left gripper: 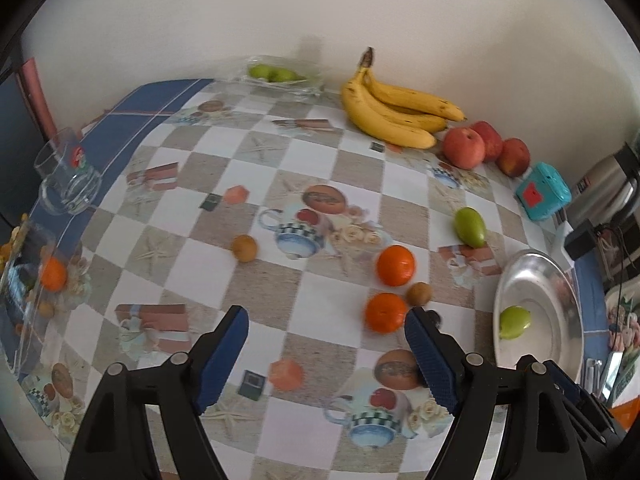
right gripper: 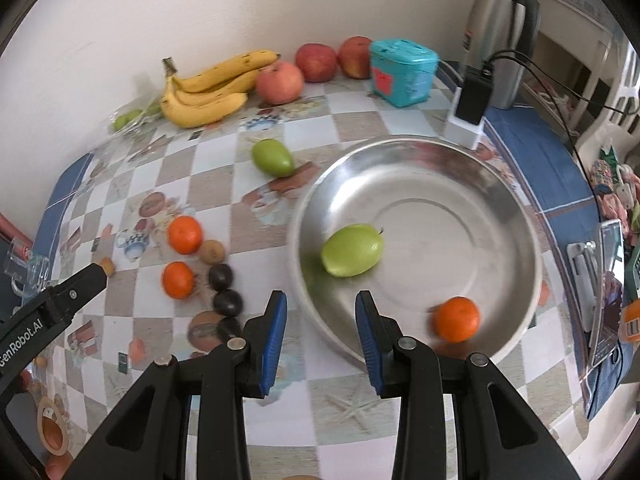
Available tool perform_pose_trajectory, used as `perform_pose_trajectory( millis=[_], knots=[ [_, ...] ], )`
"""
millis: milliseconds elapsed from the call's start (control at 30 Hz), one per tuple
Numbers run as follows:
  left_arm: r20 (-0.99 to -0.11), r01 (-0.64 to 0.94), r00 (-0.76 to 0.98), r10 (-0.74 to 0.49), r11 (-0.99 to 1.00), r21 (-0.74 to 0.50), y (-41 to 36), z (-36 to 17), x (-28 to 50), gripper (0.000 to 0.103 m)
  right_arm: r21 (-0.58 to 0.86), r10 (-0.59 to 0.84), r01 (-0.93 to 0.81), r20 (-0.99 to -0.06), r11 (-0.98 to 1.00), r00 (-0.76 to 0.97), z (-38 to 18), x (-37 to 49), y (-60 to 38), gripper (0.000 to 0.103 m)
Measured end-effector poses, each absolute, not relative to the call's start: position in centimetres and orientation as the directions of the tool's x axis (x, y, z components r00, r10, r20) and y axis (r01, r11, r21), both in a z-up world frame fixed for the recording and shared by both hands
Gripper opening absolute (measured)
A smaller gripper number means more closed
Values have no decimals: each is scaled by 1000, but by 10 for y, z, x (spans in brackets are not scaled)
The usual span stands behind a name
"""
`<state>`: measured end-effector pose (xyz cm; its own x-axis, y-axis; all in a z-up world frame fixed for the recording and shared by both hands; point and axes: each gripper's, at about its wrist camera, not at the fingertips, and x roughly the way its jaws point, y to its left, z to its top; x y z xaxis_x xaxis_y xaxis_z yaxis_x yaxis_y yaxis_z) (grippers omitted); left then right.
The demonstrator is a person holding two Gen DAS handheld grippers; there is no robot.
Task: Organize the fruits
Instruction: 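Move both tools back over the remaining fruit row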
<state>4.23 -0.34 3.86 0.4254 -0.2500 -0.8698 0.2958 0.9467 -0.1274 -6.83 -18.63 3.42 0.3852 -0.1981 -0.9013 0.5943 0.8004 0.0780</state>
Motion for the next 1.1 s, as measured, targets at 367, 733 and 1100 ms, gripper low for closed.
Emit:
perform_pose_trajectory(
  millis=[367, 733, 1100],
  knots=[
    [-882, 209, 420, -216, 968, -138, 32, 28, 56, 93, 126, -120, 497, -893, 859, 434, 34, -43, -145, 36],
    [-913, 203, 347, -216, 967, -152, 20, 3, 56, 103, 51, -183, 524, -904, 850, 385, 20, -45, -155, 58],
    [-920, 203, 353, -173, 974, -105, 13, -7, 57, 103, 128, -109, 512, -907, 849, 407, 8, -46, -164, 98]
  ],
)
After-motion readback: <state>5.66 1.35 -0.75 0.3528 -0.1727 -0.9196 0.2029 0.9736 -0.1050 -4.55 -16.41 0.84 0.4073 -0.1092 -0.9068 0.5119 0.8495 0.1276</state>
